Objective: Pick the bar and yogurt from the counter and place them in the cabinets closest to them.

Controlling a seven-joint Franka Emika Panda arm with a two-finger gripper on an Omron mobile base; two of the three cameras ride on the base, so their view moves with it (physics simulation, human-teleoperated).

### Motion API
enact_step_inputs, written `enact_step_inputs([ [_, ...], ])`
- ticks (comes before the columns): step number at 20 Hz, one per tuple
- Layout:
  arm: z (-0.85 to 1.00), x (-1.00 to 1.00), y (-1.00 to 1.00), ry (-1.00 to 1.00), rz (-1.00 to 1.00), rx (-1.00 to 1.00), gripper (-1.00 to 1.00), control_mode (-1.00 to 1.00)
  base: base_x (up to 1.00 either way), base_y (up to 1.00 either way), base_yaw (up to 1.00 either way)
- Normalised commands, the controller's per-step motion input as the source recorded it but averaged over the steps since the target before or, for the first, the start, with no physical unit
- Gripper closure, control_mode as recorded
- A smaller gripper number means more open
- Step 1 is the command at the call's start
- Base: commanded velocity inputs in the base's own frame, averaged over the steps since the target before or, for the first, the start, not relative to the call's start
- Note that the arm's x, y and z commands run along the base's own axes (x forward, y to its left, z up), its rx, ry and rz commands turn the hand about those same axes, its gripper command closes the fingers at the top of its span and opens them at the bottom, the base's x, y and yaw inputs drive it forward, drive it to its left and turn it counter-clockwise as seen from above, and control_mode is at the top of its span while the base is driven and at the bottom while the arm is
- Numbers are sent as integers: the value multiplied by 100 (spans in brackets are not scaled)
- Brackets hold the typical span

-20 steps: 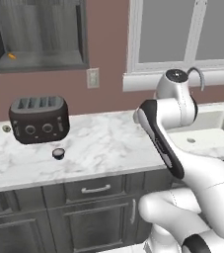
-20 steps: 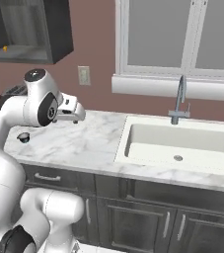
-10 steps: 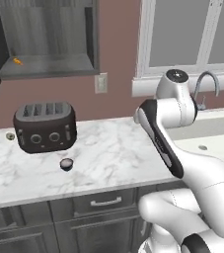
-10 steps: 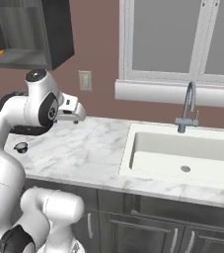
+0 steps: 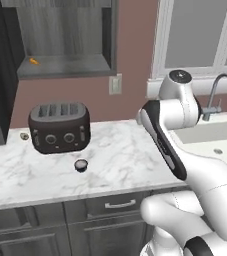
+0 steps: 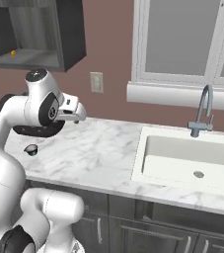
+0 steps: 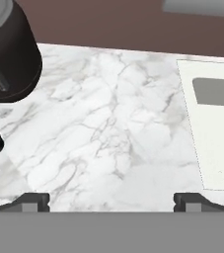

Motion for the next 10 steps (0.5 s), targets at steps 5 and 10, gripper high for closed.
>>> enact_step_inputs([
  [5,0,0,0,0,0,0,-100,100,47,1,17],
  [10,0,0,0,0,0,0,-100,100,35,8,25],
])
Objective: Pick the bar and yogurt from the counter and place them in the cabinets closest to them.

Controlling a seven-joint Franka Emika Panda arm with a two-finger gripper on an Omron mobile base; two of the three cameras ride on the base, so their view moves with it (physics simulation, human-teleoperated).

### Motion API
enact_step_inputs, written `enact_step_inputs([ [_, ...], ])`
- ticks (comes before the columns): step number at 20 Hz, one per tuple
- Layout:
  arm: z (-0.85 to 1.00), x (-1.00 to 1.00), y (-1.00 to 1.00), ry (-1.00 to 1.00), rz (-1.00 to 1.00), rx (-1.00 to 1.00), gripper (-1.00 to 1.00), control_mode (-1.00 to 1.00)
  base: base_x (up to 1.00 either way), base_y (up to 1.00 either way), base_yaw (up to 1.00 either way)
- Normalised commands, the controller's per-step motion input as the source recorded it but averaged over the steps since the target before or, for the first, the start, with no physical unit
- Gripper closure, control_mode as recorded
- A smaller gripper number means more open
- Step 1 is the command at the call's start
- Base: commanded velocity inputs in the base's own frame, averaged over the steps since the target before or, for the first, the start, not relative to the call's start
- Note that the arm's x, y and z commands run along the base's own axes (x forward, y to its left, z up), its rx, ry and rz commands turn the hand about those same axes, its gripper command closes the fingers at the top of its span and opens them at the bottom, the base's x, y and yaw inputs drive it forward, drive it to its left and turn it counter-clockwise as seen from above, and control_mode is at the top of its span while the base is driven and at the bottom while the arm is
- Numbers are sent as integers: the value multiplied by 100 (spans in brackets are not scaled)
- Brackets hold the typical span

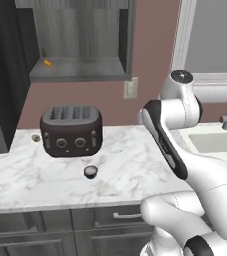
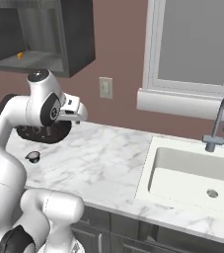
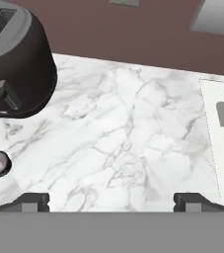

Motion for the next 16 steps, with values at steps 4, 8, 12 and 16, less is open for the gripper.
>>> enact_step_inputs([
  [4,0,0,0,0,0,0,-100,100,25,13,26],
  [8,0,0,0,0,0,0,-100,100,54,5,16],
  [12,0,0,0,0,0,0,-100,100,81,0,0],
  [16,0,0,0,0,0,0,-100,100,52,3,0],
])
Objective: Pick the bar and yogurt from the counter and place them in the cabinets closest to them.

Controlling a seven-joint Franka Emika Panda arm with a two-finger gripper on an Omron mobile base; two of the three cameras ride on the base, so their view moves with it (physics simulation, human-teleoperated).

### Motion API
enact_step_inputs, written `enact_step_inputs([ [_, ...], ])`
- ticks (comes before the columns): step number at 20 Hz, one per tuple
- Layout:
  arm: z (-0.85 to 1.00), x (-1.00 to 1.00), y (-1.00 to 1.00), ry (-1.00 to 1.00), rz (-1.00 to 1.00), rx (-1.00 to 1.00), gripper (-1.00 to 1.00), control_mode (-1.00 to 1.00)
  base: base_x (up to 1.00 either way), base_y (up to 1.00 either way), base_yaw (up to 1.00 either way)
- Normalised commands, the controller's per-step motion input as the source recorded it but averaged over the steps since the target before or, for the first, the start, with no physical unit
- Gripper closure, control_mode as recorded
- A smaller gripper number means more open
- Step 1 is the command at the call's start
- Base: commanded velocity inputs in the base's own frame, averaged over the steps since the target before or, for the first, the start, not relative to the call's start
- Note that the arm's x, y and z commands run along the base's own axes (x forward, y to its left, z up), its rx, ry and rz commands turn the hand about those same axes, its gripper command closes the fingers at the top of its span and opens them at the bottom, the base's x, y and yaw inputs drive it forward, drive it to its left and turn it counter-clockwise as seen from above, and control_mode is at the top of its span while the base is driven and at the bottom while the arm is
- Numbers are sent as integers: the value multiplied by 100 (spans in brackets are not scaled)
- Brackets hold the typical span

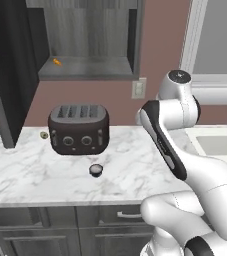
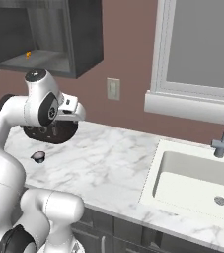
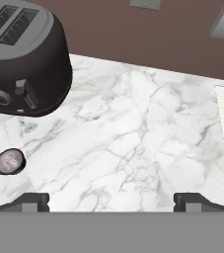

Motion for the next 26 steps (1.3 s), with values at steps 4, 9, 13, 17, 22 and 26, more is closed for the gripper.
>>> enact_step_inputs([
  [4,0,0,0,0,0,0,-100,100,35,14,0],
  [9,0,0,0,0,0,0,-100,100,15,13,-6],
  [13,0,0,0,0,0,0,-100,100,0,0,0],
  [17,0,0,0,0,0,0,-100,100,0,0,0],
  [22,0,0,0,0,0,0,-100,-100,0,0,0],
  [26,0,-12,6,0,0,0,-100,-100,0,0,0],
])
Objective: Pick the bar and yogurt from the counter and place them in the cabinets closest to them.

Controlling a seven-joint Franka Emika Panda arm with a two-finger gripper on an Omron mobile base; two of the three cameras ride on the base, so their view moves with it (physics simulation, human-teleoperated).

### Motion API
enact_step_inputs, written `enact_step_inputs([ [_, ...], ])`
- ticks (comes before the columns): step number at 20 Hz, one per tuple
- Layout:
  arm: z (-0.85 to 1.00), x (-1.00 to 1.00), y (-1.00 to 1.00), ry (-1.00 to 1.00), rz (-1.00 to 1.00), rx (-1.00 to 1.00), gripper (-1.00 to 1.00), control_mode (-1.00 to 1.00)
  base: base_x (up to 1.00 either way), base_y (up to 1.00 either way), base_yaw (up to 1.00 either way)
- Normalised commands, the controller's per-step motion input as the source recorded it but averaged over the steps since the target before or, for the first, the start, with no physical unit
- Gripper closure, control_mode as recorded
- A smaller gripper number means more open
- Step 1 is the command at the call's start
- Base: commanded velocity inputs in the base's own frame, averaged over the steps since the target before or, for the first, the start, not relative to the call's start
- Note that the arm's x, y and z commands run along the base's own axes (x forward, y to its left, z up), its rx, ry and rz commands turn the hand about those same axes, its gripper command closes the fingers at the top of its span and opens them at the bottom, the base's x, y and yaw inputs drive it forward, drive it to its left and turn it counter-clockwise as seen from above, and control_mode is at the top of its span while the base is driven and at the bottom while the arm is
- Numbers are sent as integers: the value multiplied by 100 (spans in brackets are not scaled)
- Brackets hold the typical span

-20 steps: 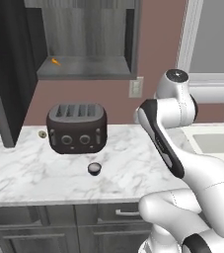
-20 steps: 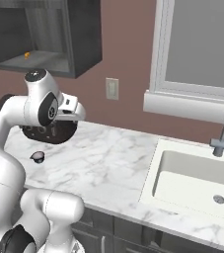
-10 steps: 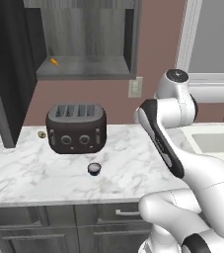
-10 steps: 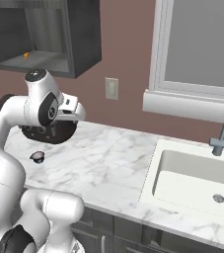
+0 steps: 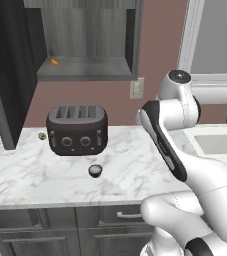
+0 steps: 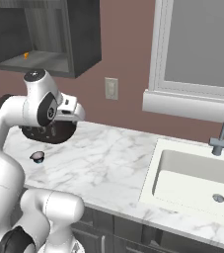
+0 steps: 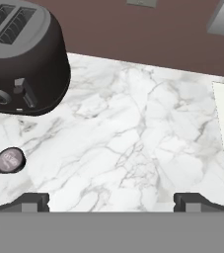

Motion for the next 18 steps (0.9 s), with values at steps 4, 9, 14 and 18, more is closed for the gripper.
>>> enact_step_inputs([
  [4,-12,-16,40,0,1,5,-100,-100,0,0,0],
  [9,-1,-10,54,1,0,2,-100,-100,0,0,0],
  [14,-7,0,54,3,0,0,-100,-100,0,0,0],
  [18,-11,-2,58,8,1,0,-100,-100,0,0,0],
])
